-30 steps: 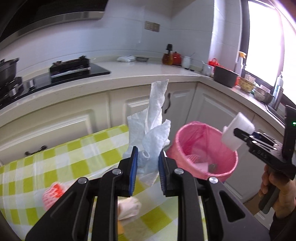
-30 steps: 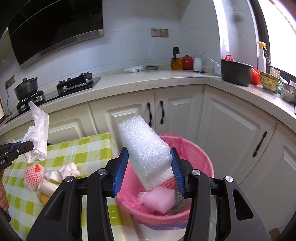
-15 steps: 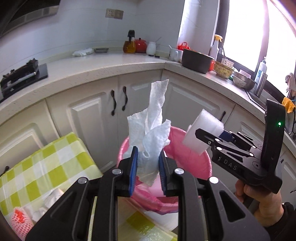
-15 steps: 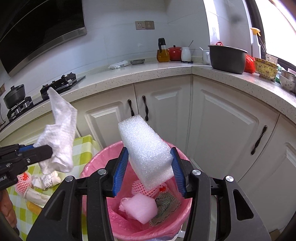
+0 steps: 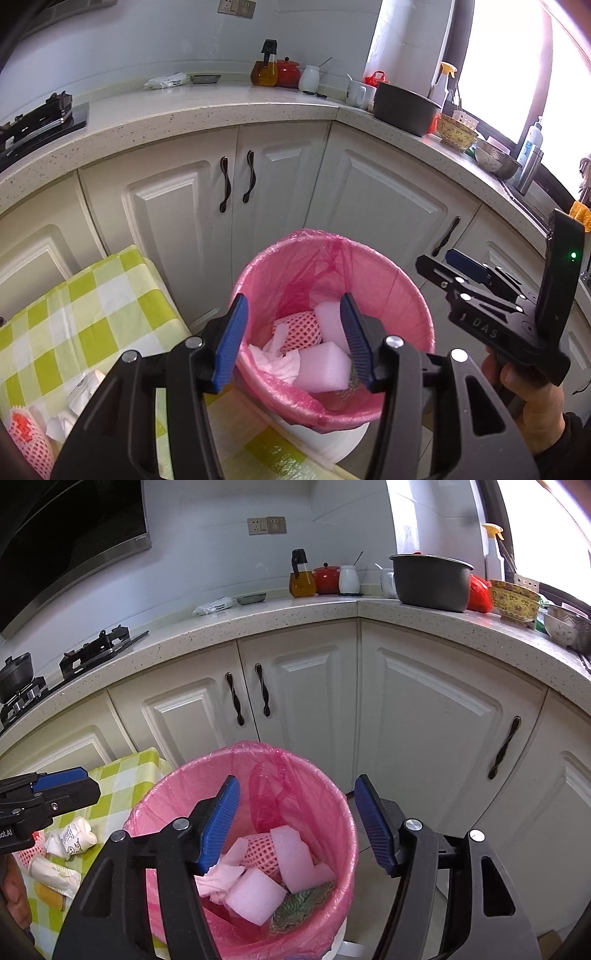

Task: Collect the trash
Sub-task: 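Move both tools back over the table toward the pink foam net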

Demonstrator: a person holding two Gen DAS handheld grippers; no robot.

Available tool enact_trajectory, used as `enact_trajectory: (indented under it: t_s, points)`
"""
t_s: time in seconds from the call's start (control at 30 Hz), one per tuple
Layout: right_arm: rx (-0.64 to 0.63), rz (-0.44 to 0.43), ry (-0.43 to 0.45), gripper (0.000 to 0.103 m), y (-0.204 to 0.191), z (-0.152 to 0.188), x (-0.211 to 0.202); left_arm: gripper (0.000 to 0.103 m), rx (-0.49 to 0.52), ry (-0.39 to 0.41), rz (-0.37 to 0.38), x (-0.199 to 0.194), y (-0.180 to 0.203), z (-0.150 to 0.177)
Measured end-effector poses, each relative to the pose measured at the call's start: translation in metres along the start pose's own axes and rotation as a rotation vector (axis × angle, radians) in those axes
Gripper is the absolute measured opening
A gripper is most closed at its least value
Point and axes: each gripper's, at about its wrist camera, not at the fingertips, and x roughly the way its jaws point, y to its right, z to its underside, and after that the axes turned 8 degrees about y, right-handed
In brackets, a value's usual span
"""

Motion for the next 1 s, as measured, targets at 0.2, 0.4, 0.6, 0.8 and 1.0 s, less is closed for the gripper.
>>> enact_trajectory:
  t_s: [0.2, 0.4, 0.6, 0.8, 1.0]
  points:
    - [-0.005, 0.011, 0.045, 0.063, -0.009, 0.006, -0.024, 0.053, -0.031, 0.034, -0.033, -0.024, -0.017, 0.010]
    - [-0.014, 0.002, 0.085, 0.068, -0.030, 0.011, -0.050, 0.055, -0.040, 0.077, -0.083, -0.059, -0.038, 0.023]
    - [-0.021, -0.036, 0.115, 0.074, -0.061, 0.019, -0.073, 0.060, -0.070, 0.135, -0.169, -0.109, -0.077, 0.040]
    - [-0.029, -0.094, 0.102, 0.076, -0.099, 0.030, -0.085, 0.064, -0.128, 0.177, -0.288, -0.163, -0.133, 0.062]
    - [-0.070, -0.158, 0.072, 0.080, -0.142, 0.043, -0.087, 0.068, -0.169, 0.182, -0.382, -0.203, -0.178, 0.087]
